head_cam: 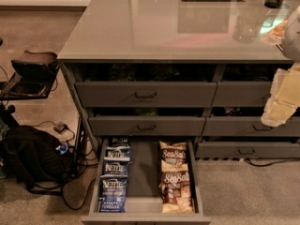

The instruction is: Pick blue chip bag from bottom drawer and place on counter

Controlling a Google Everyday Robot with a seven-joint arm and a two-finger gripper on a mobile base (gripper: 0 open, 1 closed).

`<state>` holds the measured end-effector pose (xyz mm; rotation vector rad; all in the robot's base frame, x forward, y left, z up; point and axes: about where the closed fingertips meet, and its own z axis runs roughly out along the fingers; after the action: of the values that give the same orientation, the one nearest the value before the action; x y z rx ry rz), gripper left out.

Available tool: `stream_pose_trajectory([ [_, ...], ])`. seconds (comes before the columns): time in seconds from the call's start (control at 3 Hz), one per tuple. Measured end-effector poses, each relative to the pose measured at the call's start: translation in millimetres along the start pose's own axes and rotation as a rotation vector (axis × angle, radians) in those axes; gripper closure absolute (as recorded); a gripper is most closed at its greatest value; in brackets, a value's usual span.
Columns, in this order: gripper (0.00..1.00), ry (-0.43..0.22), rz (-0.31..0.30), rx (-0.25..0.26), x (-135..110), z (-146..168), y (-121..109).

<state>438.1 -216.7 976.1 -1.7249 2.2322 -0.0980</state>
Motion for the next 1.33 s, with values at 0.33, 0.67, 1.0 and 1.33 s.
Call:
stream_pose_trajectory([
  [0.33, 0.0, 0.0, 0.0, 0.0, 0, 0, 0],
  [0.67, 0.0, -0.017, -0.022, -0.052, 3, 20, 11],
  [1.0, 0.0, -0.107, -0.059, -0.152, 6, 71, 40],
  [1.33, 0.0, -0.262, -0.013, -0.291, 13, 159, 86],
])
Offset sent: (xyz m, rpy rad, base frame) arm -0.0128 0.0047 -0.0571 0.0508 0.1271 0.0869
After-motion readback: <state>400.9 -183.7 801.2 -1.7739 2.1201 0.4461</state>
